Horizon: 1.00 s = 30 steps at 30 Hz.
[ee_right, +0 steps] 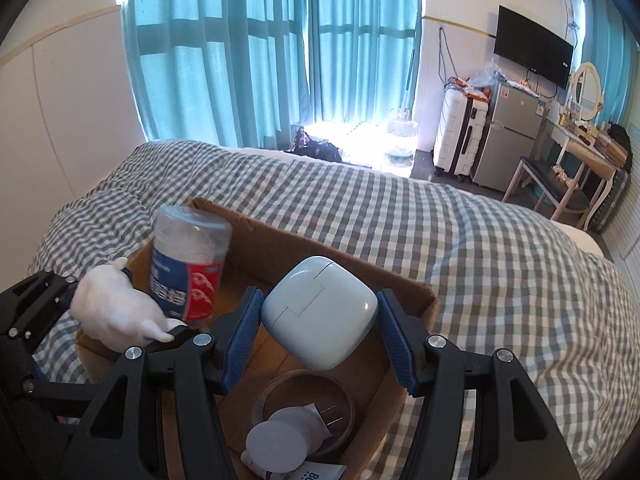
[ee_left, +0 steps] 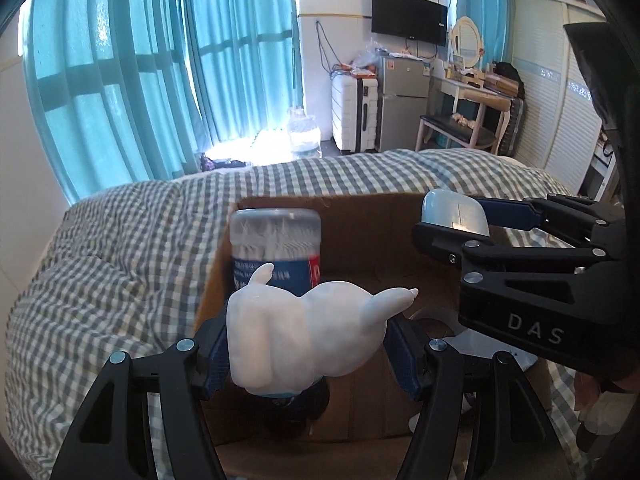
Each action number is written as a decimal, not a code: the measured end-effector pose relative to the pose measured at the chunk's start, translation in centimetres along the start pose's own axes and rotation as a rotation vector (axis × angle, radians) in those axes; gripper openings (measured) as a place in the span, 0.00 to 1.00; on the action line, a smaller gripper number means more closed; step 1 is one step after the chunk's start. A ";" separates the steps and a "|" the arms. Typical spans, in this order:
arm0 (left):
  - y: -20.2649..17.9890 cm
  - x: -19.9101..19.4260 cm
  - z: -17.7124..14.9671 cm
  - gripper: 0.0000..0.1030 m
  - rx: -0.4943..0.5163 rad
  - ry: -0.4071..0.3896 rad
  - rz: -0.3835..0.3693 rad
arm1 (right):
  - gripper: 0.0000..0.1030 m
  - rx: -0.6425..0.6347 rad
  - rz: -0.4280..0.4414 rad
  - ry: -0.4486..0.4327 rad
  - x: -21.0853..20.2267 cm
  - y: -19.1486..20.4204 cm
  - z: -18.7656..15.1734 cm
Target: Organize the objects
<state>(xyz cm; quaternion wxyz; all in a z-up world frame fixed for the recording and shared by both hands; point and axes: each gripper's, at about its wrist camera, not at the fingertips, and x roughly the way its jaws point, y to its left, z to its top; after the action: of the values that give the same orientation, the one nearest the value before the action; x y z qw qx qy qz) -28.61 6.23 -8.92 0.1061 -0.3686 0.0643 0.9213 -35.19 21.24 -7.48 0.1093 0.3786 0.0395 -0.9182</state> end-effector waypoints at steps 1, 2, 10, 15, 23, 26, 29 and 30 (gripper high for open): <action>-0.1 0.2 -0.1 0.65 0.001 0.002 -0.007 | 0.57 0.004 0.004 0.002 0.1 0.0 -0.1; -0.1 0.4 -0.3 0.66 0.003 0.005 -0.012 | 0.57 0.009 0.010 0.001 0.1 -0.1 -0.2; -0.2 -1.7 -0.4 0.89 0.014 -0.021 0.014 | 0.75 0.030 0.024 -0.073 -3.5 0.3 0.6; -0.1 -4.8 0.7 0.96 0.001 -0.056 0.061 | 0.75 0.019 0.000 -0.110 -7.9 0.8 1.3; 0.7 -13.5 2.7 1.00 -0.058 -0.168 0.062 | 0.81 0.017 -0.049 -0.234 -18.8 2.0 2.1; 1.1 -17.0 3.2 1.00 -0.072 -0.210 0.064 | 0.86 0.010 -0.076 -0.288 -23.1 2.8 2.2; 1.3 -20.6 3.6 1.00 -0.067 -0.263 0.083 | 0.88 0.009 -0.092 -0.333 -26.9 3.4 1.9; 1.3 -21.8 3.6 1.00 -0.068 -0.284 0.090 | 0.89 0.011 -0.095 -0.344 -27.9 3.6 1.8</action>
<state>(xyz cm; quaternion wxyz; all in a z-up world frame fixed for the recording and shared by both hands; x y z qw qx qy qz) -15.98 2.44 8.81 0.0600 -0.2347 0.0340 0.9696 -16.39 22.19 13.46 0.0689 0.2143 0.0330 -0.9738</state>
